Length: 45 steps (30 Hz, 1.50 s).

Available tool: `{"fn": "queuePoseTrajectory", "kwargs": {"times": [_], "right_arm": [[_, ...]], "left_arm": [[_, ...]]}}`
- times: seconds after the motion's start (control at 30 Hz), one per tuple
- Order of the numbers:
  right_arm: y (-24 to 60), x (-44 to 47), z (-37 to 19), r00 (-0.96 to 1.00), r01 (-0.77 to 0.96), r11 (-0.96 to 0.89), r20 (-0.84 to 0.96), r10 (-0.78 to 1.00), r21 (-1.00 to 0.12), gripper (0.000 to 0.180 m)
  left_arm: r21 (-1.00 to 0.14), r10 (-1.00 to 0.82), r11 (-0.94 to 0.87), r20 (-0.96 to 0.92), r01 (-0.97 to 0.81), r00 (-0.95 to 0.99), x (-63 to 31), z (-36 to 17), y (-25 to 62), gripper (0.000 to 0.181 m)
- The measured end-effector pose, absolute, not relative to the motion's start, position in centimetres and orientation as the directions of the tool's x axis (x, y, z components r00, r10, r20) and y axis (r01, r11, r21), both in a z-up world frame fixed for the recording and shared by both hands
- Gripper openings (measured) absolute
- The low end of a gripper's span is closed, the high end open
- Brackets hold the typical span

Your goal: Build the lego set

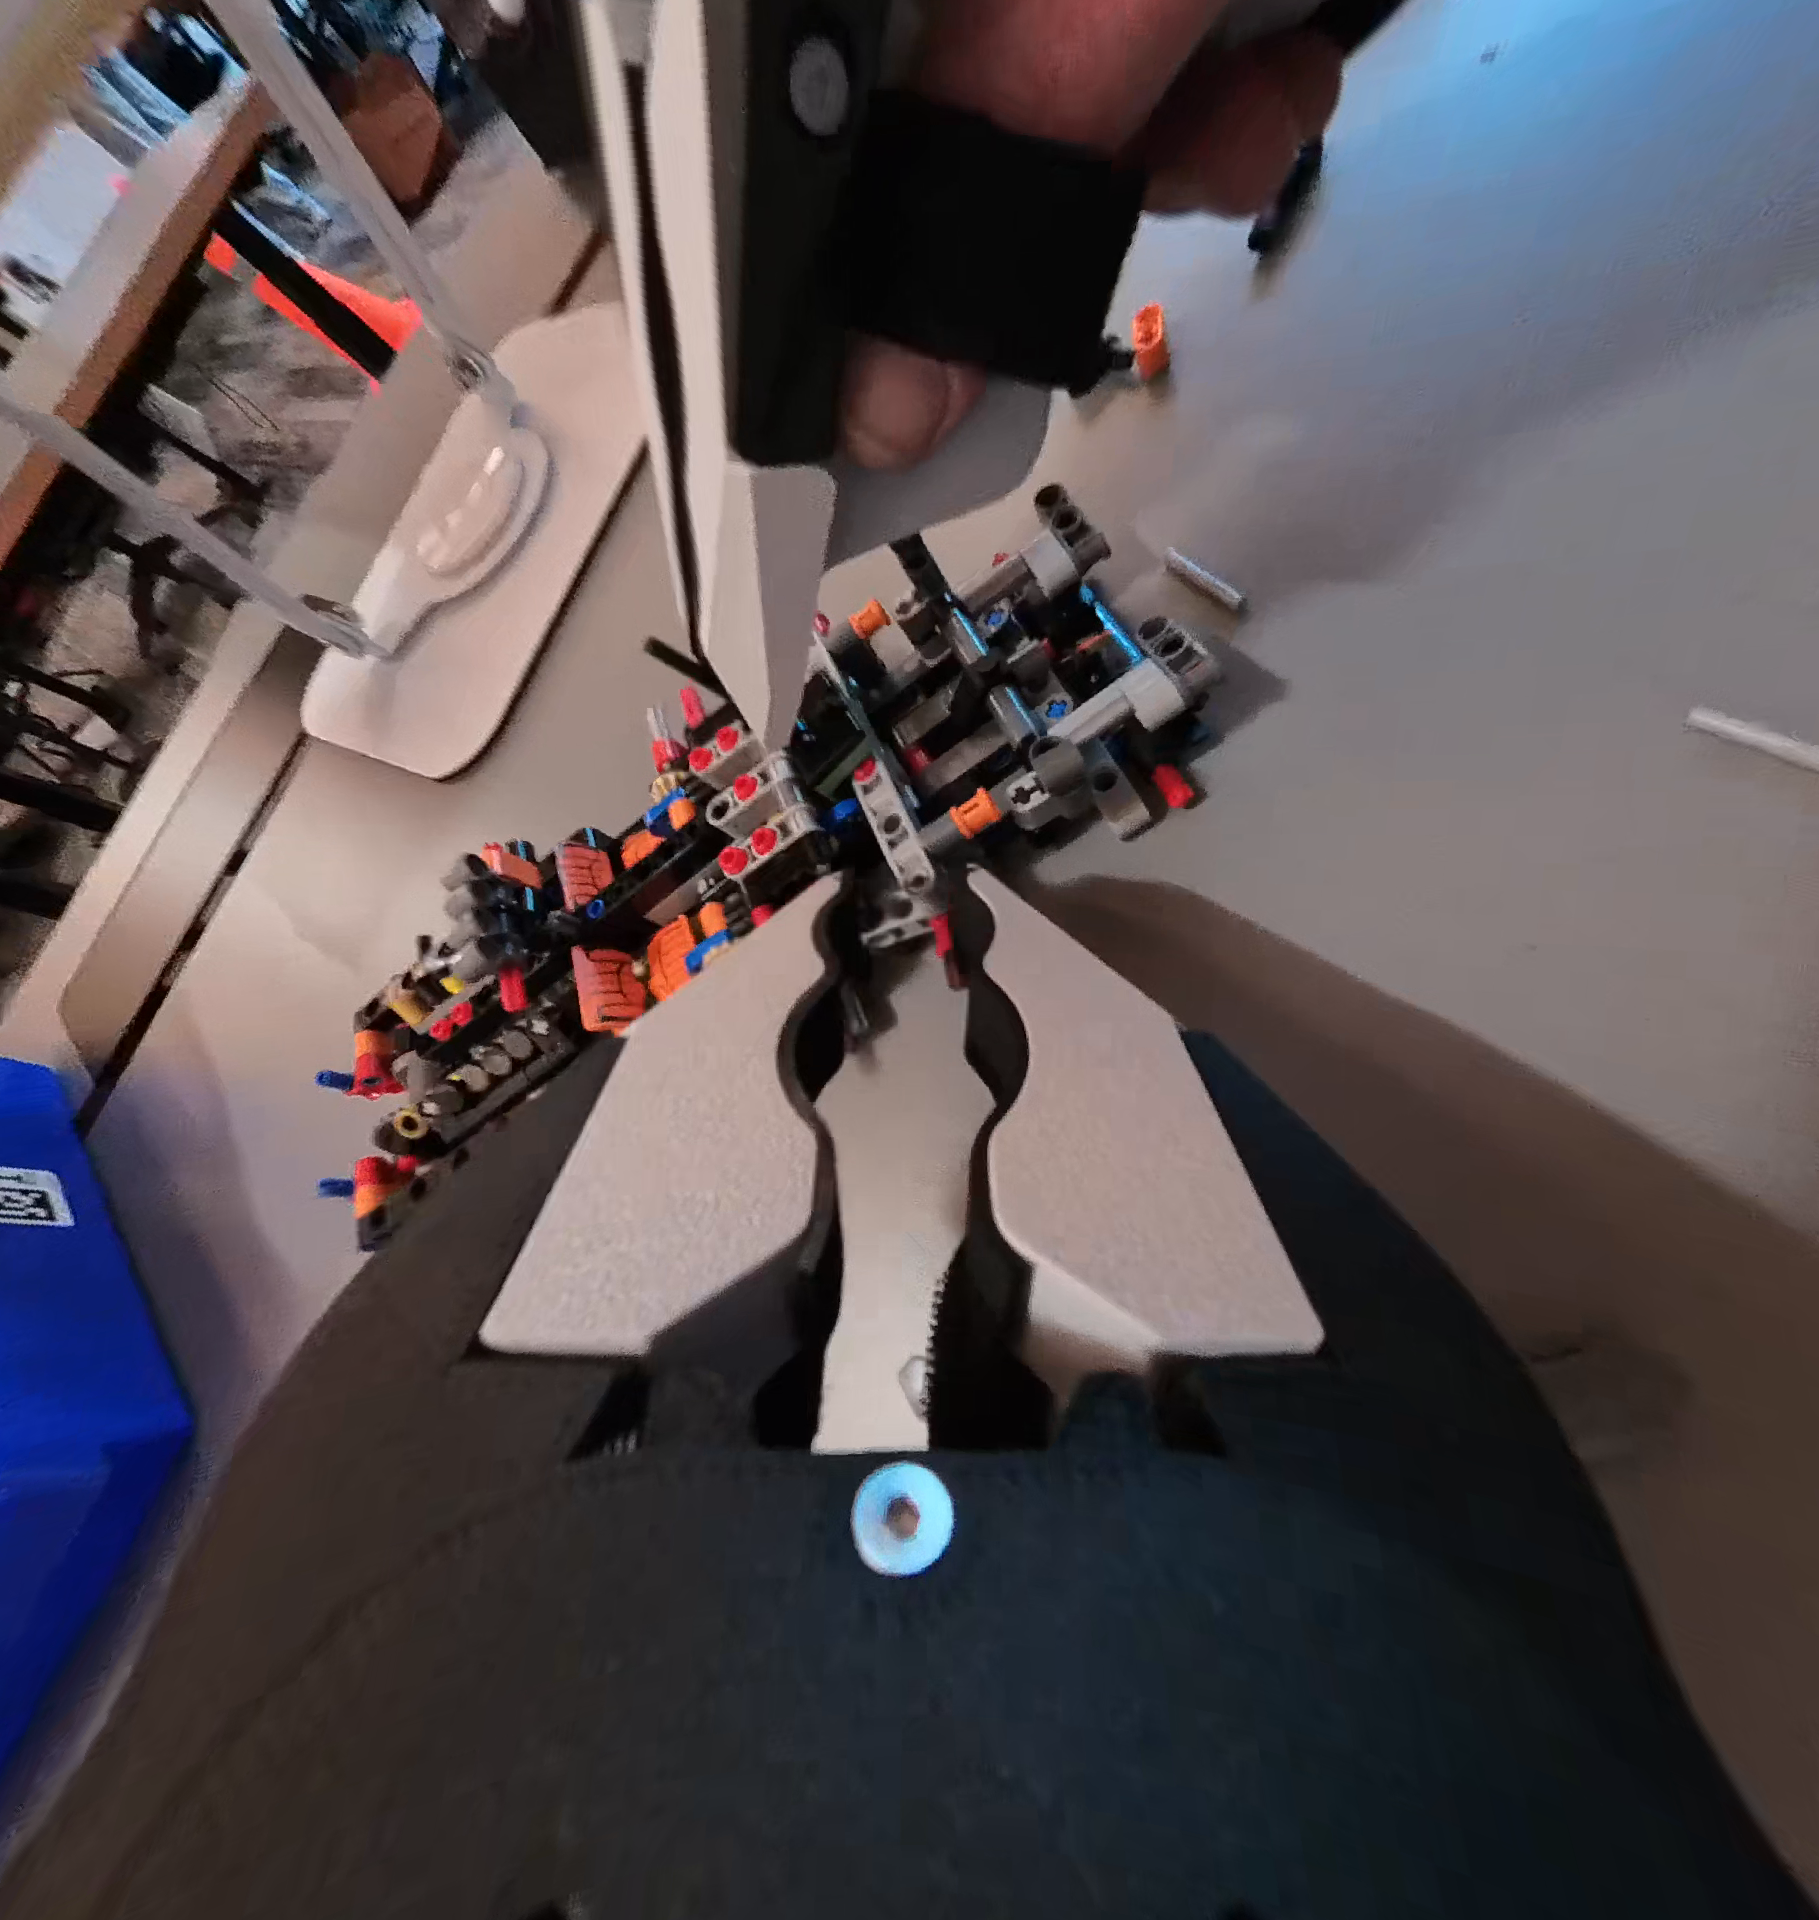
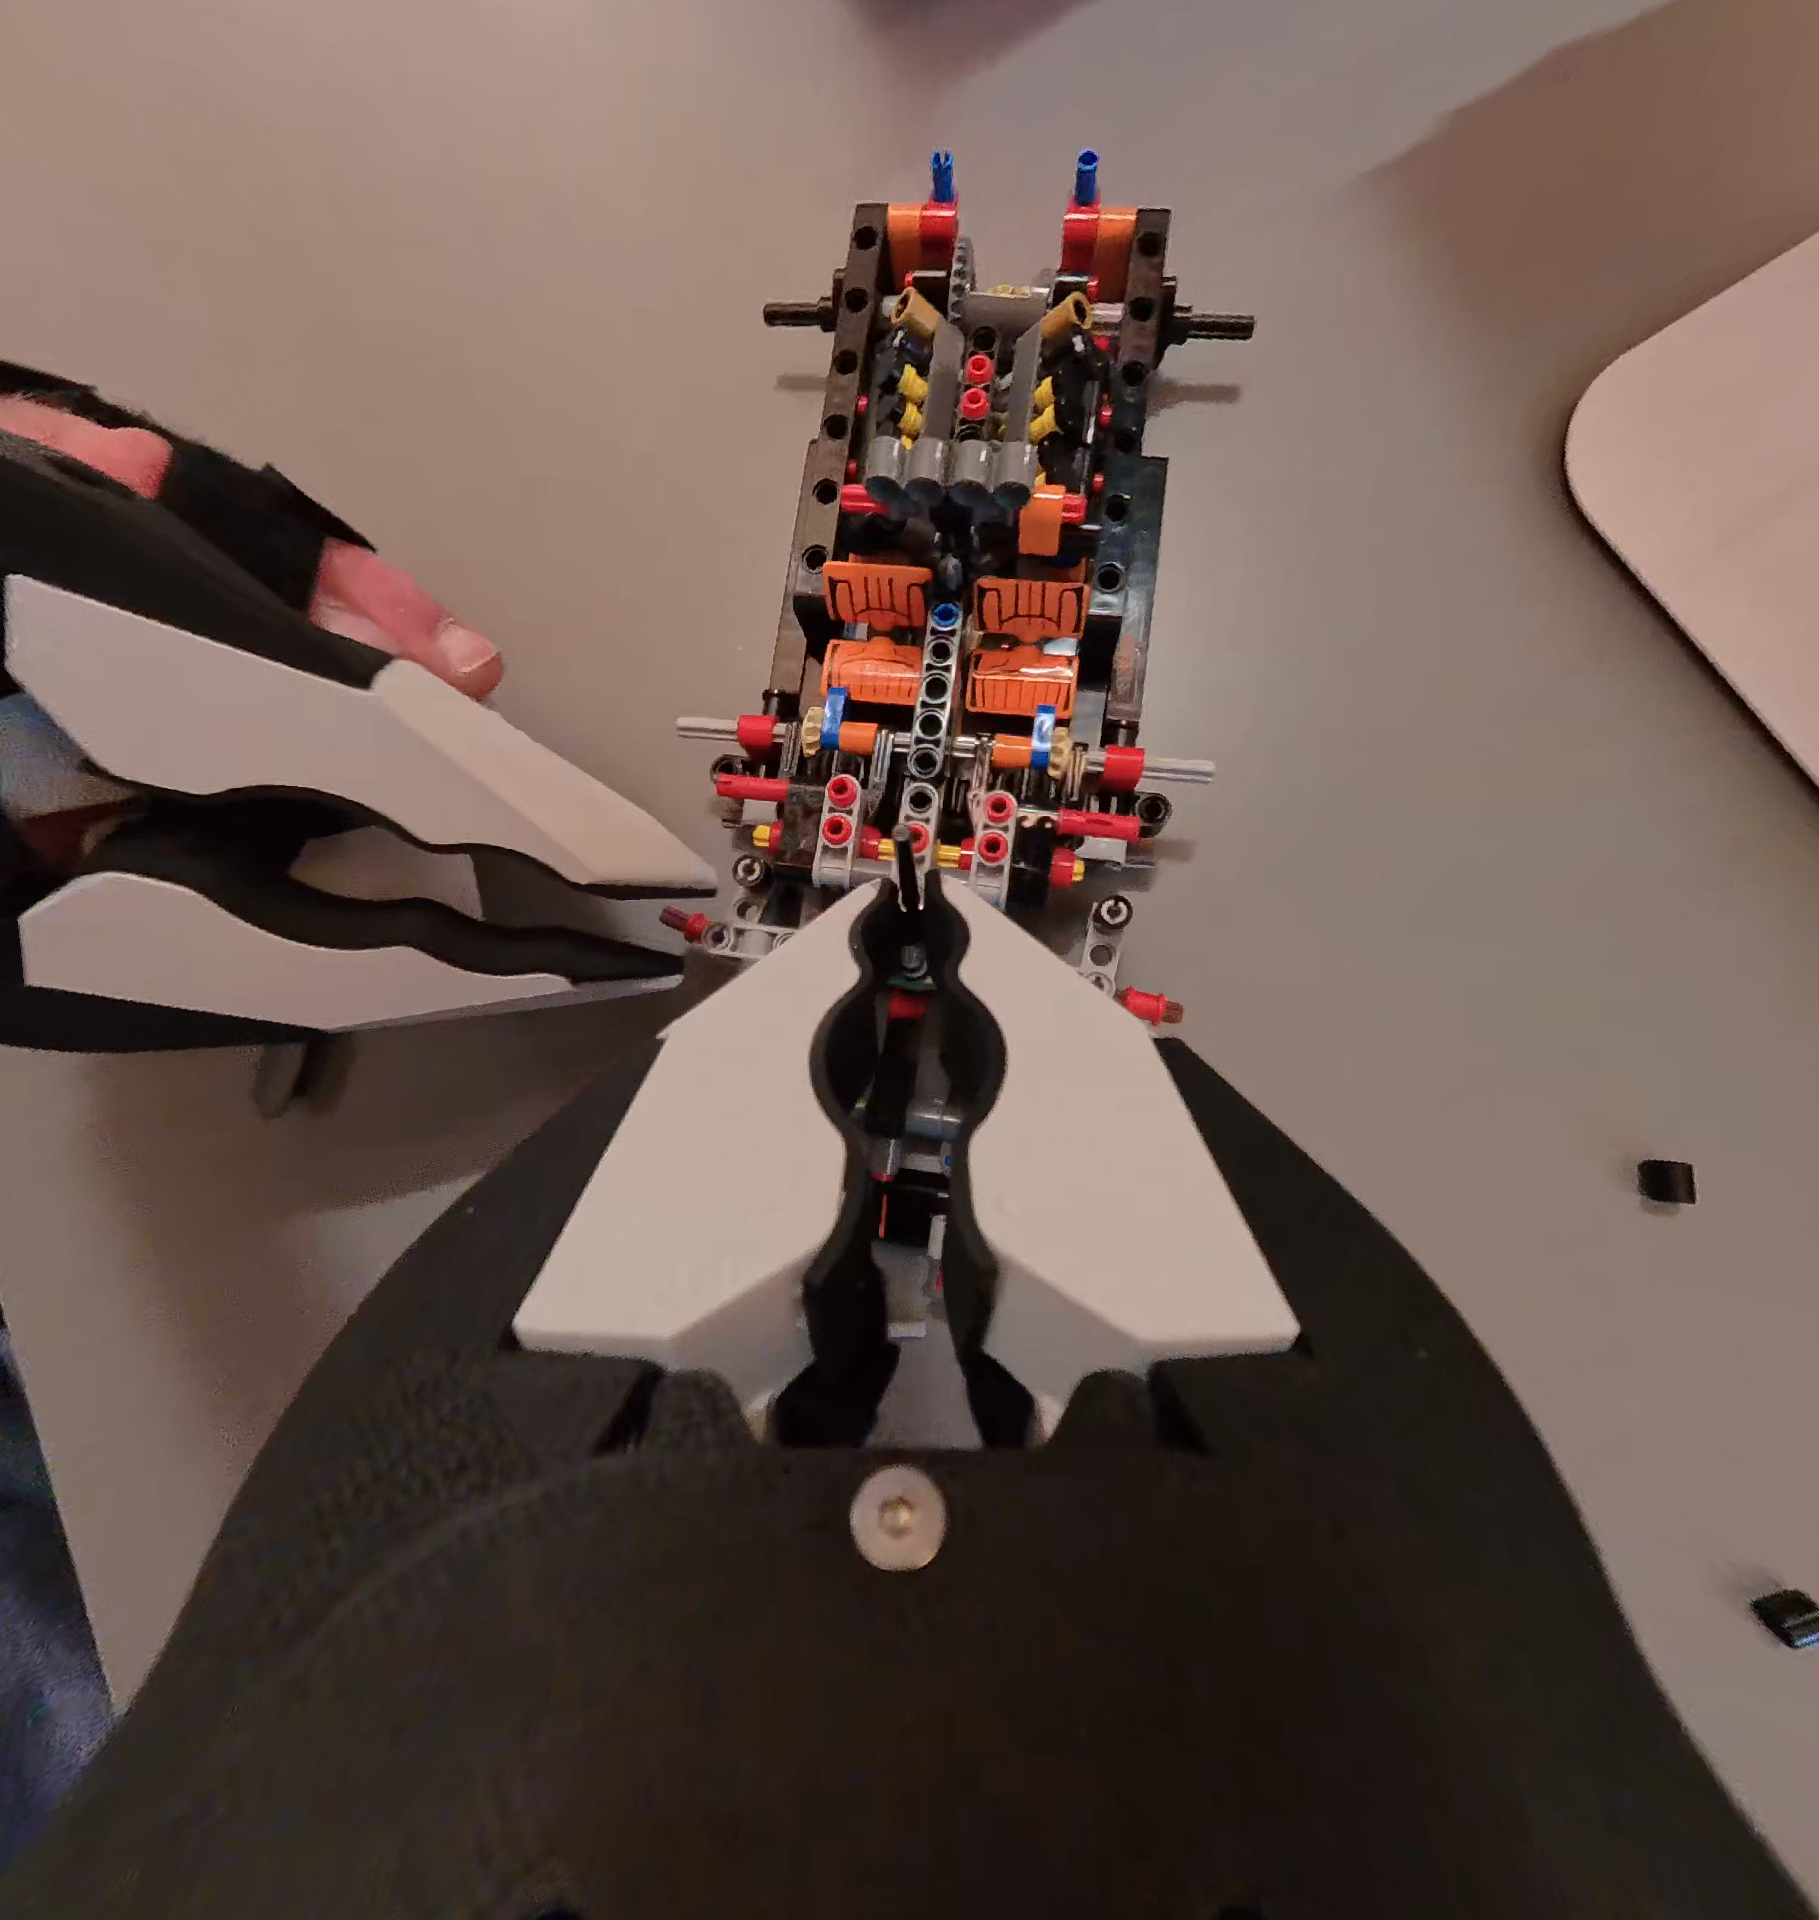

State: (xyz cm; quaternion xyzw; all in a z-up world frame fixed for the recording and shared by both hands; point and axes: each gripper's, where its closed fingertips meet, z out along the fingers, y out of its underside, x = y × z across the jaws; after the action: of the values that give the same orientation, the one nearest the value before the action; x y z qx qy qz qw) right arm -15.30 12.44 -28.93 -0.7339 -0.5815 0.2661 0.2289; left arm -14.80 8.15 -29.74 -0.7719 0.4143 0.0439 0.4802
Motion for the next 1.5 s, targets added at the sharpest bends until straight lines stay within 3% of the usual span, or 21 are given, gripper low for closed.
{"fn": "queuePoseTrajectory", "kwargs": {"times": [0.03, 0.23, 0.53, 0.87, 1.0, 1.37, 1.5], "right_arm": [[12.5, -15.3, -28.9, 0.194, 0.719, -0.237, -0.139, 0.971, -0.654, 0.002], [12.3, -15.6, -29.1, 0.221, 0.67, -0.279, -0.175, 0.96, -0.688, 0.003], [12.3, -15.8, -29.2, 0.243, 0.612, -0.32, -0.214, 0.946, -0.723, 0.003], [12.0, -15.6, -29.2, 0.211, 0.596, -0.337, -0.262, 0.942, -0.729, 0.004], [12.0, -15.0, -29.3, 0.191, 0.625, -0.309, -0.243, 0.951, -0.717, 0.014], [12.4, -14.6, -29.4, 0.143, 0.69, -0.169, -0.096, 0.985, -0.704, 0.01], [12.2, -14.7, -29.4, 0.142, 0.689, -0.183, -0.117, 0.983, -0.702, 0.004]], "left_arm": [[-0.708, -0.586, -0.182, -0.479, -0.682, 0.654, -14.9, -29.3, 8.2, 0.015], [-0.672, -0.635, -0.104, -0.523, -0.733, 0.569, -13.8, -28.7, 8.6, 0.019], [-0.595, -0.665, -0.075, -0.568, -0.801, 0.484, -12.8, -29.5, 10.1, 0.009], [-0.593, -0.671, -0.093, -0.556, -0.8, 0.491, -13.0, -29.8, 10.6, 0.003], [-0.563, -0.662, -0.1, -0.578, -0.821, 0.477, -13.3, -30.4, 10.7, 0.001], [-0.564, -0.667, -0.095, -0.575, -0.82, 0.473, -13.4, -30.4, 10.5, 0.001], [-0.561, -0.663, -0.097, -0.58, -0.822, 0.474, -13.6, -30.3, 10.5, 0.002]]}}
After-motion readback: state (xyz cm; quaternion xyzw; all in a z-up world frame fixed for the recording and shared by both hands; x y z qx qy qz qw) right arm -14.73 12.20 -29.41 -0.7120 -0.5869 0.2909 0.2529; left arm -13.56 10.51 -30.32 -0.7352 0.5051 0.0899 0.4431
